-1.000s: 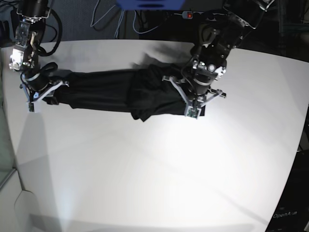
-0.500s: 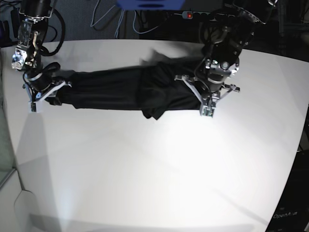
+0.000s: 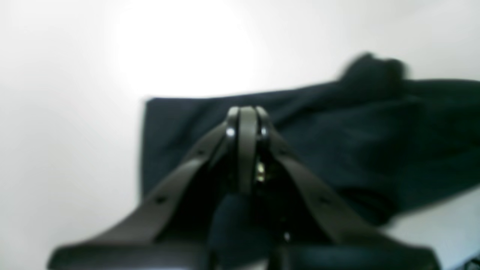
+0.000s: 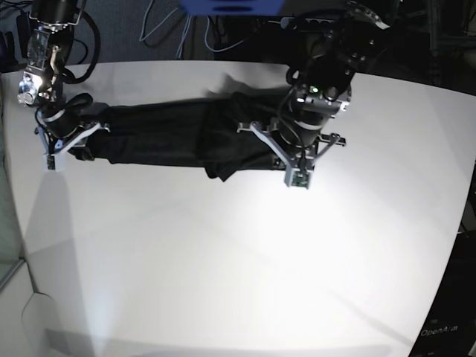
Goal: Fold the T-shirt properly
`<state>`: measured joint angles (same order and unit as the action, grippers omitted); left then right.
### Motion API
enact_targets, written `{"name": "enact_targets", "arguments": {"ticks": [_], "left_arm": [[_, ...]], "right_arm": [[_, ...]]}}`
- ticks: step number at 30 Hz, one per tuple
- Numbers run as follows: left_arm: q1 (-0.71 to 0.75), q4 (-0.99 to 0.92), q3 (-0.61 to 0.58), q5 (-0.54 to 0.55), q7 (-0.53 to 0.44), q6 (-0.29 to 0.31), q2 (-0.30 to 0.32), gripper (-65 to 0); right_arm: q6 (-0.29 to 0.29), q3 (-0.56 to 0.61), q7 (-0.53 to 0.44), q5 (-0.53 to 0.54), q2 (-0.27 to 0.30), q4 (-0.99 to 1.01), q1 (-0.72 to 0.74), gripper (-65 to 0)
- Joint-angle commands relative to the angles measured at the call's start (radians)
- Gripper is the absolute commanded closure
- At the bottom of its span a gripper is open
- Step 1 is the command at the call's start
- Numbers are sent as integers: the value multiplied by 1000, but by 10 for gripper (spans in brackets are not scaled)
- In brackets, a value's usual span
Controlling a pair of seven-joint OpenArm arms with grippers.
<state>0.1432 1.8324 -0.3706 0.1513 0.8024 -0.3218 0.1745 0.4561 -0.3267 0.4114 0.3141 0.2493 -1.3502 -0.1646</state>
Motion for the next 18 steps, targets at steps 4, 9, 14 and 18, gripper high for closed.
{"name": "enact_targets", "arguments": {"ticks": [4,9,14,18], "left_arm": [[-11,14,2,-6,-21,0,-37,0],[8,7,9,-6,-28,0,-39,0],[0,-53,9,-6,-31,0,-56,0],[-4,-112,6,-8,-33,0,-72,0]], "right_arm": [[-4,-1,45,-17,11,-2,-5,-91],[-4,-1,45,-17,11,-2,-5,-91],[-4,-1,45,-17,6,-2,-5,-91],[-4,1,45,-17,-1,-2,-6,-91]]}}
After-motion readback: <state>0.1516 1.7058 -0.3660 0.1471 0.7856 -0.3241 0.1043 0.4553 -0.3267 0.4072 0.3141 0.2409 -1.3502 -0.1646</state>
